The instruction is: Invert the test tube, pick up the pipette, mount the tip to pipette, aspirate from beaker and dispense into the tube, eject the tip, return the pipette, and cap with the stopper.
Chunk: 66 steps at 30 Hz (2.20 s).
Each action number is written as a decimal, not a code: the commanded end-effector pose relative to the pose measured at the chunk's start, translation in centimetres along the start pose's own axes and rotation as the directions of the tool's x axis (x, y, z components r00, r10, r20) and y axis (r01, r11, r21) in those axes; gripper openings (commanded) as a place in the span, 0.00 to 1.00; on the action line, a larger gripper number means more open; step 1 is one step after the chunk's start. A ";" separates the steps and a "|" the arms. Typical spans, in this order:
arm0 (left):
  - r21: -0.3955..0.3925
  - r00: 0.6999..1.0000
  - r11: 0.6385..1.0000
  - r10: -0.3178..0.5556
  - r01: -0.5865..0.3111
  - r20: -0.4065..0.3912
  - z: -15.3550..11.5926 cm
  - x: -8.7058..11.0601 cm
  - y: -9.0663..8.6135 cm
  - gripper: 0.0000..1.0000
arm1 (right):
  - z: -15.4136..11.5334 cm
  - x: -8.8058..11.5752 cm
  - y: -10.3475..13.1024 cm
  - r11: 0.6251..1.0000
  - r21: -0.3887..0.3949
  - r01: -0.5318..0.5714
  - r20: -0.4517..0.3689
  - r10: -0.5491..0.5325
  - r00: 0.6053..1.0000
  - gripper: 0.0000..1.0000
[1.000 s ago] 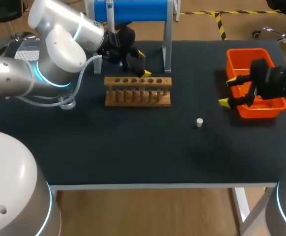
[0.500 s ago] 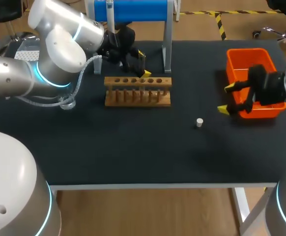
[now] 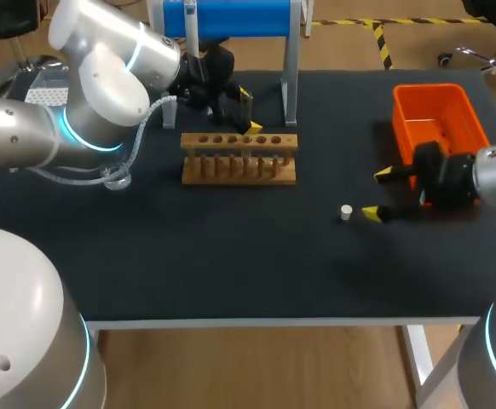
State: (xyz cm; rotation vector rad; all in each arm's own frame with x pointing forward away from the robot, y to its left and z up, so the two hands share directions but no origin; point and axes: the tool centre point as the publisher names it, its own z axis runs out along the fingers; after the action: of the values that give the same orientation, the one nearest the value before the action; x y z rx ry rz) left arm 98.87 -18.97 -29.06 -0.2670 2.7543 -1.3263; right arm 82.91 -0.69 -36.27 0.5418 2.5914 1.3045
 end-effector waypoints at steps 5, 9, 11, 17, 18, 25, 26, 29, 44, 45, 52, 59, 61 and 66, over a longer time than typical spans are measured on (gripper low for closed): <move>-0.005 1.000 1.000 -0.001 0.001 -0.004 0.0 -0.1 -0.1 1.00 | 2.8 0.0 -0.9 0.997 0.074 -0.026 0.025 0.024 0.999 1.00; -0.005 1.000 1.000 -0.001 0.001 -0.004 0.0 -0.1 -0.1 1.00 | 3.7 -0.1 -1.1 0.995 0.089 -0.036 0.032 0.033 0.999 1.00; -0.005 1.000 1.000 -0.001 0.001 -0.004 0.0 -0.1 -0.1 1.00 | 4.1 0.0 -1.1 0.995 0.094 -0.040 0.035 0.037 0.999 1.00; -0.005 1.000 1.000 -0.001 0.001 -0.004 0.0 -0.1 -0.1 1.00 | 5.2 -0.1 -1.5 0.991 0.113 -0.069 0.049 0.064 0.997 1.00; -0.005 1.000 1.000 -0.001 0.001 -0.004 0.0 -0.1 -0.1 1.00 | 5.3 -0.2 -1.5 0.991 0.113 -0.074 0.050 0.068 0.996 1.00; -0.005 1.000 1.000 -0.001 0.001 -0.004 0.0 -0.1 -0.1 1.00 | 6.3 -0.2 -1.8 0.989 0.126 -0.083 0.062 0.076 0.995 0.96; -0.005 1.000 1.000 -0.001 0.001 -0.004 0.0 -0.1 -0.1 1.00 | 6.4 -0.2 -1.8 0.988 0.127 -0.083 0.063 0.076 0.995 0.96; -0.005 1.000 1.000 -0.001 0.001 -0.004 0.0 -0.1 -0.1 1.00 | 6.7 -0.3 -1.8 0.987 0.130 -0.092 0.072 0.083 0.994 0.86; -0.005 1.000 1.000 -0.001 0.001 -0.004 0.0 -0.1 -0.1 1.00 | 7.4 -0.6 -2.2 0.984 0.119 -0.132 0.117 0.119 0.986 0.66; -0.005 1.000 1.000 -0.001 0.001 -0.004 0.0 -0.1 -0.1 1.00 | 7.4 -0.6 -2.2 0.984 0.118 -0.136 0.119 0.122 0.985 0.65; -0.005 1.000 1.000 -0.001 0.001 -0.004 0.0 -0.1 -0.1 1.00 | 7.4 -0.6 -2.4 0.984 0.110 -0.142 0.138 0.127 0.982 0.55; -0.005 1.000 1.000 -0.001 0.001 -0.004 0.0 -0.1 -0.1 1.00 | 7.4 -0.7 -2.7 0.982 0.115 -0.148 0.151 0.130 0.980 0.54; -0.005 1.000 1.000 -0.001 0.001 -0.004 0.0 -0.1 -0.1 1.00 | 7.4 -0.6 -2.8 0.982 0.116 -0.148 0.155 0.129 0.979 0.53; -0.005 1.000 1.000 -0.001 0.001 -0.004 0.0 -0.1 -0.1 1.00 | 7.4 -0.6 -2.8 0.982 0.120 -0.148 0.158 0.129 0.979 0.54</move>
State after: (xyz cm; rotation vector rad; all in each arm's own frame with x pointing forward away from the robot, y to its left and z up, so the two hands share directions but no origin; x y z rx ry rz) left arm 98.86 -18.95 -29.06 -0.2670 2.7541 -1.3265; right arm 85.31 2.85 -42.83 0.8238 2.5660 1.0931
